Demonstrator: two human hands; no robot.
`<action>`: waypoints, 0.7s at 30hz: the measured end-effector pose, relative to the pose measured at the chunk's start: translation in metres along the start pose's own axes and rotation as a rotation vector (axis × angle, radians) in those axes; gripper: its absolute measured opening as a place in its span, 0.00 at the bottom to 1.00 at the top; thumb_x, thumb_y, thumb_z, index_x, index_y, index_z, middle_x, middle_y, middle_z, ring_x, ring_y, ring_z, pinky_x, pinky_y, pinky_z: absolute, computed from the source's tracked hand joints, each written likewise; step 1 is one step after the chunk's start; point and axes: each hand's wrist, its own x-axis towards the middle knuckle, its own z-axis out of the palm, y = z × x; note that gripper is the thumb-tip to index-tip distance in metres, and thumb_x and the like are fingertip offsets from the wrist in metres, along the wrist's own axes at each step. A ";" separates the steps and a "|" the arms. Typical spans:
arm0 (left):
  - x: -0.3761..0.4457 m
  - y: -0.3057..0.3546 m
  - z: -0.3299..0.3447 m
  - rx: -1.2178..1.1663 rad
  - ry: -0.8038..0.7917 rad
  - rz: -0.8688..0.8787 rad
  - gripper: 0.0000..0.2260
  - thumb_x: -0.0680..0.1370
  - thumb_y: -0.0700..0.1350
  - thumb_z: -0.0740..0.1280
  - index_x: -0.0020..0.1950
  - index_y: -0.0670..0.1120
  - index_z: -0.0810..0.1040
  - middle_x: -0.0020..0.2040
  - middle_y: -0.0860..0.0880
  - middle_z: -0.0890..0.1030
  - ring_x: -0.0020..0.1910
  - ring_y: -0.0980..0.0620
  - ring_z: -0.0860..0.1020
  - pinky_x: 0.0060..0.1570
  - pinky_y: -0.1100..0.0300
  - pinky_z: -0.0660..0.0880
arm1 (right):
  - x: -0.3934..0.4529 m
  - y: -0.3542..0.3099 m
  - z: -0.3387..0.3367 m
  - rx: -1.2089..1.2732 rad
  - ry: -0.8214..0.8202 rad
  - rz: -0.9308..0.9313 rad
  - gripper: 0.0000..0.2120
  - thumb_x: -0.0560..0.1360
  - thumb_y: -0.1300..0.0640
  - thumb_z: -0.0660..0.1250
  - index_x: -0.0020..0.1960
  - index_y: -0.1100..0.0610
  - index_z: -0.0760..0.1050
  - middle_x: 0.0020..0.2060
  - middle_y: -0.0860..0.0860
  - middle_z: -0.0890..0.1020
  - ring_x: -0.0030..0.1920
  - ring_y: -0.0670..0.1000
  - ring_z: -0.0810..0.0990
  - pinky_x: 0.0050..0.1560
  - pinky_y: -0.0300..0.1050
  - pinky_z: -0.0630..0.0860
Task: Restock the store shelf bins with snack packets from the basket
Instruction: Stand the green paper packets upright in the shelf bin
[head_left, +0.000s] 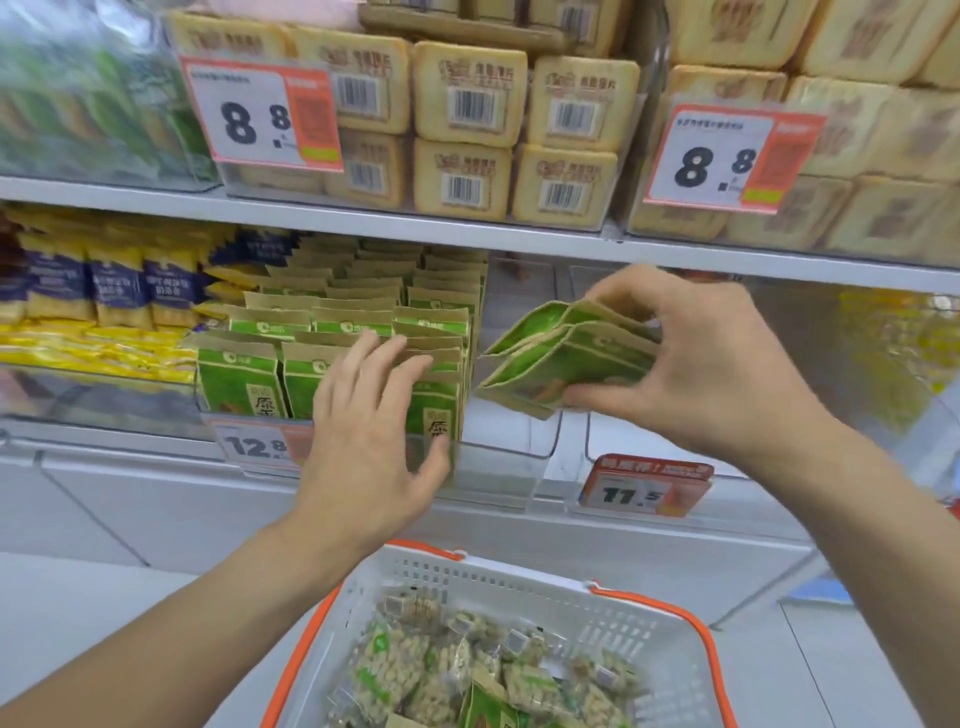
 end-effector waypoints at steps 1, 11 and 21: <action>-0.001 -0.002 0.001 0.018 -0.018 -0.001 0.29 0.71 0.52 0.69 0.70 0.45 0.71 0.73 0.45 0.68 0.78 0.44 0.58 0.73 0.40 0.60 | 0.008 -0.001 0.006 -0.045 -0.071 0.025 0.25 0.60 0.47 0.83 0.53 0.48 0.78 0.42 0.42 0.84 0.43 0.47 0.83 0.47 0.51 0.80; -0.003 -0.005 0.001 -0.006 -0.057 -0.005 0.28 0.73 0.49 0.70 0.72 0.49 0.67 0.76 0.49 0.64 0.79 0.49 0.54 0.75 0.42 0.57 | 0.033 0.009 0.079 -0.203 -0.562 0.088 0.22 0.69 0.40 0.74 0.59 0.47 0.75 0.44 0.43 0.77 0.47 0.50 0.72 0.58 0.50 0.64; -0.003 -0.007 0.002 0.003 -0.067 -0.005 0.28 0.74 0.48 0.71 0.72 0.51 0.67 0.76 0.50 0.63 0.79 0.50 0.53 0.76 0.45 0.55 | 0.041 0.011 0.078 -0.174 -0.632 0.082 0.21 0.68 0.39 0.75 0.56 0.47 0.75 0.46 0.44 0.79 0.49 0.50 0.72 0.55 0.50 0.64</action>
